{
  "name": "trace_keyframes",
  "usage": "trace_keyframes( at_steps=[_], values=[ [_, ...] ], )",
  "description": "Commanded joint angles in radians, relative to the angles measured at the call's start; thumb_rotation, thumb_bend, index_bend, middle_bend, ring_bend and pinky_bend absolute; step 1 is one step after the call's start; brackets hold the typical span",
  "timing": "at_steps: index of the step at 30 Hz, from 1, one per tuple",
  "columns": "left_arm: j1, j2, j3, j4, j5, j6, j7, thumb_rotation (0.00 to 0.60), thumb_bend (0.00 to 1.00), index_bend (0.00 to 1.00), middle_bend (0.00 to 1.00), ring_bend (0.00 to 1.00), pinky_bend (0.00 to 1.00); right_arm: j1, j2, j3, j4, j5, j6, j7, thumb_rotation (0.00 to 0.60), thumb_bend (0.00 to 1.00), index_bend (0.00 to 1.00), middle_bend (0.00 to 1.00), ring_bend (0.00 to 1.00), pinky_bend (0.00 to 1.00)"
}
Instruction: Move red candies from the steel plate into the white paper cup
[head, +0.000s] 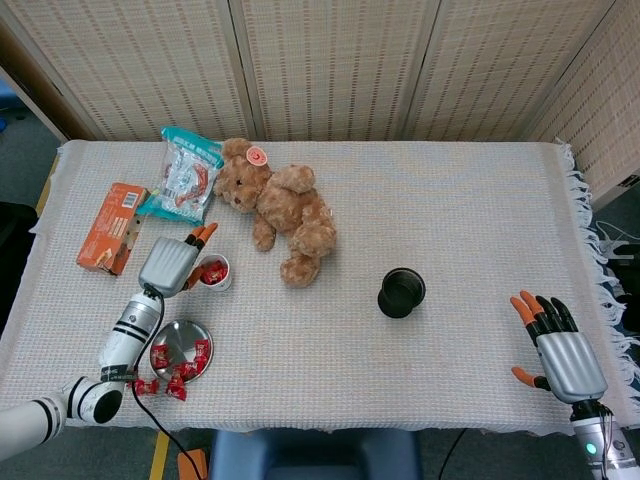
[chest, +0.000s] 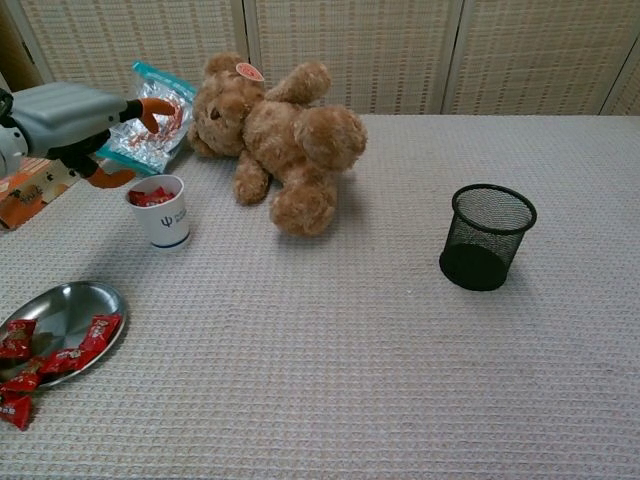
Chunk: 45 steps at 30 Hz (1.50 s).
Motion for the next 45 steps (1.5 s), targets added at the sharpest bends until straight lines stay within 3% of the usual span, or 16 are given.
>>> trace_keyframes(
  at_steps=[1, 5, 11, 19, 25, 31, 36, 45],
  values=[
    [0.09, 0.076, 0.063, -0.122, 0.108, 0.119, -0.066, 0.6, 0.4, 0.0, 0.16, 0.79, 1.0, -0.002, 0.0, -0.003, -0.001, -0.012, 0.008, 0.001, 0.6, 0.01, 0.0, 0.0, 0.0, 0.0],
    [0.182, 0.119, 0.133, -0.187, 0.189, 0.225, -0.107, 0.6, 0.4, 0.01, 0.19, 0.79, 1.0, -0.002, -0.002, -0.011, -0.002, -0.034, 0.014, 0.004, 0.6, 0.02, 0.0, 0.0, 0.0, 0.0],
    [0.329, 0.135, 0.233, -0.197, 0.237, 0.344, -0.149, 0.6, 0.41, 0.02, 0.2, 0.79, 1.0, -0.005, -0.002, -0.032, -0.008, -0.087, 0.028, 0.012, 0.6, 0.01, 0.0, 0.0, 0.0, 0.0],
    [0.458, 0.128, 0.3, -0.151, 0.222, 0.37, -0.258, 0.6, 0.41, 0.05, 0.21, 0.79, 1.0, -0.002, -0.002, -0.045, -0.01, -0.109, 0.021, 0.018, 0.6, 0.01, 0.0, 0.0, 0.0, 0.0],
    [0.504, 0.078, 0.293, -0.073, 0.197, 0.365, -0.205, 0.6, 0.4, 0.12, 0.32, 0.8, 1.0, -0.004, -0.001, -0.044, -0.013, -0.11, 0.025, 0.016, 0.6, 0.01, 0.0, 0.0, 0.0, 0.0],
    [0.522, 0.046, 0.264, -0.029, 0.176, 0.353, -0.15, 0.6, 0.4, 0.13, 0.68, 0.83, 1.0, -0.003, -0.001, -0.044, -0.012, -0.108, 0.022, 0.016, 0.6, 0.01, 0.0, 0.0, 0.0, 0.0],
    [0.524, 0.045, 0.25, -0.013, 0.14, 0.305, -0.119, 0.6, 0.4, 0.19, 0.86, 0.89, 1.0, -0.004, -0.001, -0.043, -0.012, -0.107, 0.024, 0.016, 0.6, 0.01, 0.0, 0.0, 0.0, 0.0],
    [0.525, 0.029, 0.222, 0.045, 0.088, 0.223, -0.125, 0.6, 0.4, 0.28, 0.87, 0.9, 1.0, 0.001, -0.007, -0.04, -0.011, -0.093, 0.008, 0.007, 0.6, 0.01, 0.0, 0.0, 0.0, 0.0]
  ],
)
